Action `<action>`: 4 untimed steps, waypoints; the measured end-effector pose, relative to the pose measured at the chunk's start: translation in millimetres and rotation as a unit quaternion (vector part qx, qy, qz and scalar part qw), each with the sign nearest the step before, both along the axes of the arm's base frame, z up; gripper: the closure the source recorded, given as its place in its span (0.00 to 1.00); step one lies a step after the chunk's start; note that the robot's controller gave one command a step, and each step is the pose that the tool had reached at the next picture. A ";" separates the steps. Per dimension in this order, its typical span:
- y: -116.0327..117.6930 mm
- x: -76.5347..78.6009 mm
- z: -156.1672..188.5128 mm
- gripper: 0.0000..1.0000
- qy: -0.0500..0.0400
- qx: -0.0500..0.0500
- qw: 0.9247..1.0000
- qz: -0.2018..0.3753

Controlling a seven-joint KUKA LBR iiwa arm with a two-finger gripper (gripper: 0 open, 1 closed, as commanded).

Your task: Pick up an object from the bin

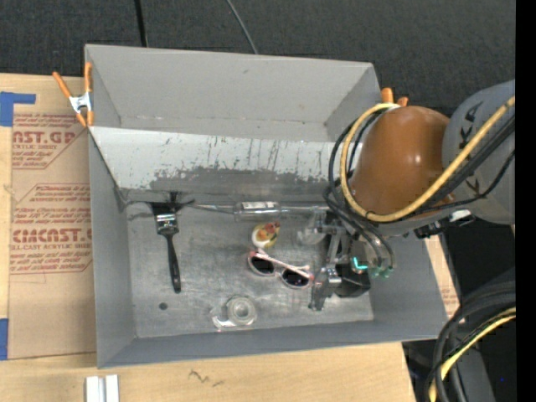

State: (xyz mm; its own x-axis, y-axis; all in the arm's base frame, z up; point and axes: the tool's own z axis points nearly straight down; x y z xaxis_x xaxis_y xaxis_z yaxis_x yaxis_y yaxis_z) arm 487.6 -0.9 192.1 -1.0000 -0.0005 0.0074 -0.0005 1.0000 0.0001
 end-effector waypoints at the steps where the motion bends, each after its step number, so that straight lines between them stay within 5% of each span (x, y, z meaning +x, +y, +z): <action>1: 0.0 1.8 3.8 0.00 -0.004 0.000 1.000 0.000; 2: 3.7 10.8 -46.3 0.00 -0.008 0.000 1.000 0.021; 3: 33.9 67.6 -111.0 0.00 -0.007 0.000 0.999 0.047; 4: 8.4 30.4 -118.5 1.00 -0.011 0.001 1.000 -0.002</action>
Offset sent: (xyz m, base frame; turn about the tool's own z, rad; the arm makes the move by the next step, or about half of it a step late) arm 0.0181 0.0088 -0.1190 -0.0962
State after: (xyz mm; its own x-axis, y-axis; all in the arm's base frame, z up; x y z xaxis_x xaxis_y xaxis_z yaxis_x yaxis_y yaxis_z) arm 518.0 7.5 73.6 -0.9999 0.0029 -0.0141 0.0028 1.0000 0.0030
